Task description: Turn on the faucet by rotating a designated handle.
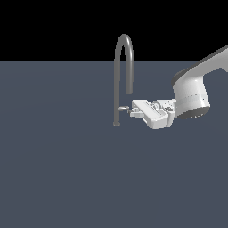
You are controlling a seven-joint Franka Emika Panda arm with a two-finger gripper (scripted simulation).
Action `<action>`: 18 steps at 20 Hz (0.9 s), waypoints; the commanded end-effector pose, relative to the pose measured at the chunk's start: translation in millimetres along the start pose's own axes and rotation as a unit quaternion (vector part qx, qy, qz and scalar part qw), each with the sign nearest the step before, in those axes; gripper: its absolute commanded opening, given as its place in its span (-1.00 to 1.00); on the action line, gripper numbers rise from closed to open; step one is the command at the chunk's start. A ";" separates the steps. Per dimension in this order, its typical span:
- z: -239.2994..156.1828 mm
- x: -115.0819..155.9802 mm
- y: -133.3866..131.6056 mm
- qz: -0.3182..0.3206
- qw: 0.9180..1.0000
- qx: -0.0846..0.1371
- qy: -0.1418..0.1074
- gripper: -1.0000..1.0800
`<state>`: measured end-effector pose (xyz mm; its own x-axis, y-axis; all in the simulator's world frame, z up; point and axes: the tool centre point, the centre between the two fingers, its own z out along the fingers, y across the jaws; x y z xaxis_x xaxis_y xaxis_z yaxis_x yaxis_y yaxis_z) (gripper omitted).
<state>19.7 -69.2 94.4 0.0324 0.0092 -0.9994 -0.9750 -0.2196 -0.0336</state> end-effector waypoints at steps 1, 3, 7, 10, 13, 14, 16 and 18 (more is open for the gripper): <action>0.3 -1.9 2.3 0.001 1.000 -0.004 0.006 -1.00; 0.2 5.6 0.7 0.003 1.000 -0.003 0.005 -1.00; -0.1 20.1 -2.3 0.007 1.000 -0.001 0.004 -1.00; -0.3 30.2 -4.4 0.010 1.000 0.000 0.003 -1.00; -0.5 39.9 -6.3 0.012 1.000 0.001 0.002 -1.00; -0.5 43.0 -6.9 0.013 1.000 0.002 0.002 -1.00; -0.6 49.0 -8.1 0.014 1.000 0.003 0.001 -1.00; 0.0 19.2 -12.9 0.001 1.000 -0.017 0.019 -1.00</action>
<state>35.1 -66.8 72.8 0.0387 -0.0028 -0.9992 -0.9718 -0.2330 -0.0369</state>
